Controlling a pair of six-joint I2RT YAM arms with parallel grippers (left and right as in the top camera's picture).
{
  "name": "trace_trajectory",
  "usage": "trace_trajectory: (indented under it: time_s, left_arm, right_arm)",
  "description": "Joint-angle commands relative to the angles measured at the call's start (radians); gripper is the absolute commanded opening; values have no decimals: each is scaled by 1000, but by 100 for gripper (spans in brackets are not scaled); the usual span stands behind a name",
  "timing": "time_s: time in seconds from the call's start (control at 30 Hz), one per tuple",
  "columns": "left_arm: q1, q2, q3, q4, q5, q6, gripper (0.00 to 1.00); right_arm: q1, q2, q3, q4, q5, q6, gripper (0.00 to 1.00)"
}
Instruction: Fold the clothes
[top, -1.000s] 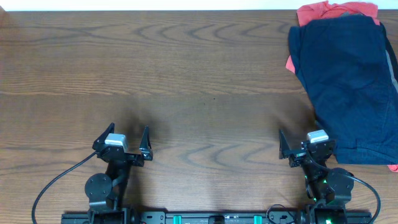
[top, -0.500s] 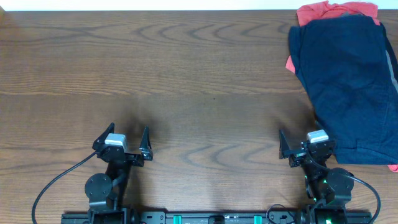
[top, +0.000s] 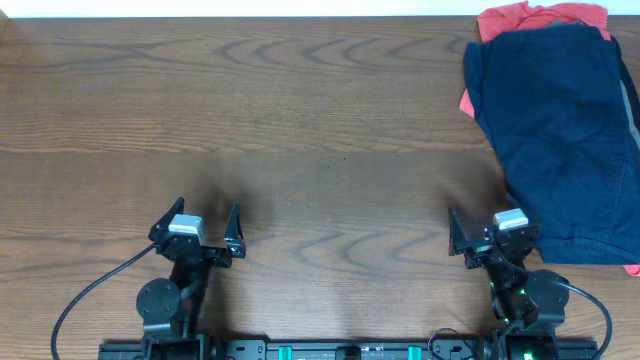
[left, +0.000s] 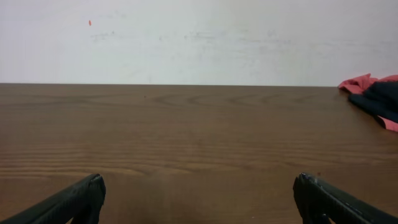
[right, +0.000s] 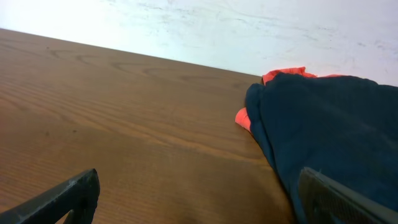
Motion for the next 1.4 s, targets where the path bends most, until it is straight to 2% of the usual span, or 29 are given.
trace_trajectory:
  time_s: [0.0, 1.1, 1.37]
  left_arm:
    - [-4, -6, -17, -38, -5, 9, 98]
    - [-4, -6, -17, -38, -5, 9, 98]
    - [-4, -6, -17, -32, -31, 9, 98]
  right_arm:
    - [-21, -8, -2, -4, -4, 18, 99]
    - [-21, -8, -2, -4, -5, 18, 99]
    - [-21, -8, -2, 67, 22, -4, 99]
